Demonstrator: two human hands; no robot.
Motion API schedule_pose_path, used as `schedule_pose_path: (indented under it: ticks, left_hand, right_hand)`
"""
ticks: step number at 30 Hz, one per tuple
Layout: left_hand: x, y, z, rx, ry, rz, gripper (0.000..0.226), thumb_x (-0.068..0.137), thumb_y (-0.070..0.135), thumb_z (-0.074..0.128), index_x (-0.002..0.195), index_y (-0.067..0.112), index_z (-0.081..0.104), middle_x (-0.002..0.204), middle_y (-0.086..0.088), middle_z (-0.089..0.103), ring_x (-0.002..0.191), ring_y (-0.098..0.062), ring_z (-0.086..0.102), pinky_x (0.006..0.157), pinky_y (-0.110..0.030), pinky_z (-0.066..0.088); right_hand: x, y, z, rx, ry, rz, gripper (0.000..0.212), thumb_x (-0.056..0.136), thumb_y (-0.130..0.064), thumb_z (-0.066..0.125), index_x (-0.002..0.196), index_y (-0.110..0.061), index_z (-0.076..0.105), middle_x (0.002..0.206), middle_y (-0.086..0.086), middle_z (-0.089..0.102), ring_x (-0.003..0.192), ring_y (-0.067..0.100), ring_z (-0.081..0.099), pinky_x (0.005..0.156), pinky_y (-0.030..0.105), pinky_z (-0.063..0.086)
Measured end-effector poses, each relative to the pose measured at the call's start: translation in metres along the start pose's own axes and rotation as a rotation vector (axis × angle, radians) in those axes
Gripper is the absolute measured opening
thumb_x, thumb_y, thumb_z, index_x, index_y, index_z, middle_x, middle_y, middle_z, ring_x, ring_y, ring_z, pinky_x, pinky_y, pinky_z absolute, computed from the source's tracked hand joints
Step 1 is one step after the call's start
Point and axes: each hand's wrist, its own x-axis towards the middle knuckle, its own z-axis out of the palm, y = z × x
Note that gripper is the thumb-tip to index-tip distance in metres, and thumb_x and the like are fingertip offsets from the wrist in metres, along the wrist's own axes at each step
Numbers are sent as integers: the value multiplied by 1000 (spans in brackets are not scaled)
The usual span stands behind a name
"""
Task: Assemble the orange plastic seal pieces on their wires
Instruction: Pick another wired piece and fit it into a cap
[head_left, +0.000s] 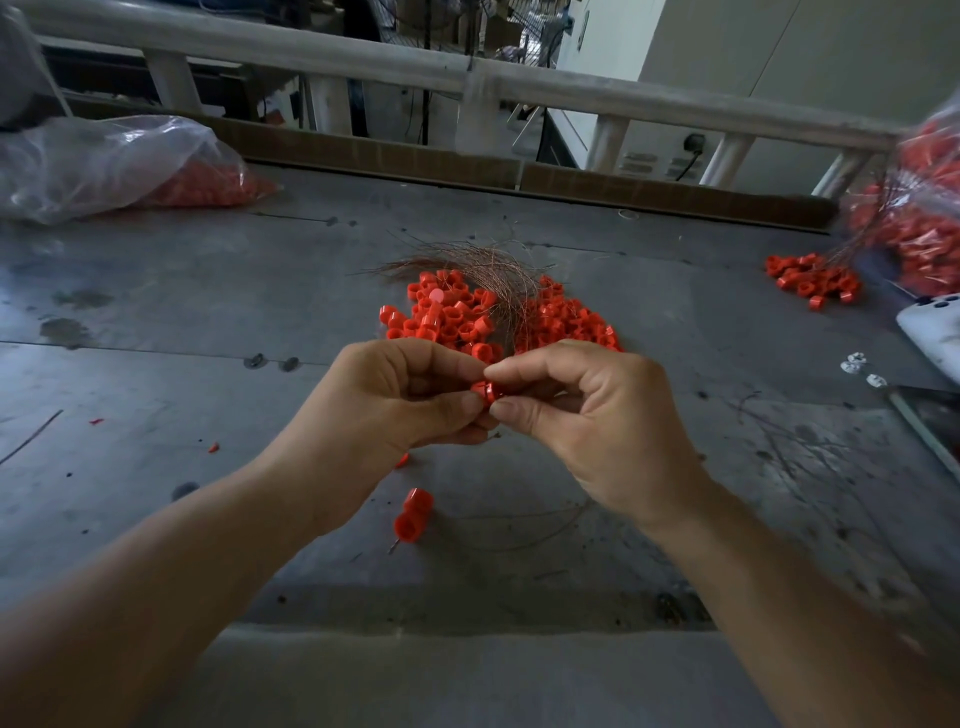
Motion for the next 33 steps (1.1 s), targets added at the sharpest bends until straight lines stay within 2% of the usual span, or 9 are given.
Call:
schedule_pose_path:
  ticks: [3,7,13,19,22,25,30,33]
  left_hand:
    - [0,0,1,5,2,3,20,57,9,64,76,11,69,71,-11,71,64,-17,69,58,-17,53]
    - [0,0,1,34,-8,-17,24,59,10,63,82,7,68,74,-13,72,67,-18,70,59,-16,53]
    - [-1,0,2,6,4,-23,20,57,9,63,77,8,68,72,-14,71,65,-20,70,57,-17,53]
    - [-3,1,1,19,13,-12,19,58,8,63,76,7,68,68,-13,71,61,-19,69,55,-17,53]
    - [-3,2,-1,7,-7,-14,16,58,8,62,73,9,70,68,-14,71,61,-19,69,55,-17,53]
    - [-3,2,-2,-25,-51,-40,15,57,10,63,67,10,74,67,-12,70,60,-17,69,54,-17,53]
    - [-4,4,-4,-44,-139,-69,17,57,12,64,70,12,74,67,-11,70,61,-16,68,55,-18,53]
    - [-4,6,-8,-76,-190,-97,22,58,9,67,80,9,72,70,-14,69,63,-19,69,54,-21,54]
  right_hand:
    - [0,1,0,-9,-5,1,24,69,-3,75,89,-16,71,80,-16,63,77,-1,63,68,8,48]
    - [0,3,0,-5,0,1,23,68,-3,75,88,-13,72,81,-18,63,77,-2,64,69,8,48]
    - [-1,2,1,58,14,3,28,67,-3,75,85,-23,68,75,-19,64,71,-3,65,66,9,49]
    - [-3,2,4,-49,53,-82,20,65,-7,76,85,-7,72,76,-14,62,76,3,64,66,10,50]
    - [-1,1,2,-103,54,-147,22,64,-12,75,85,-4,72,77,-6,64,75,8,65,66,14,52]
    - [0,1,0,-82,39,-163,24,64,-16,74,84,-3,72,76,-6,64,74,6,64,65,13,51]
    - [0,0,-3,-12,-16,-128,26,62,-18,75,86,-16,68,73,-13,62,71,5,63,65,14,50]
    - [1,-2,-4,77,-100,-55,32,63,-26,71,94,-23,64,76,-7,63,74,9,63,69,20,53]
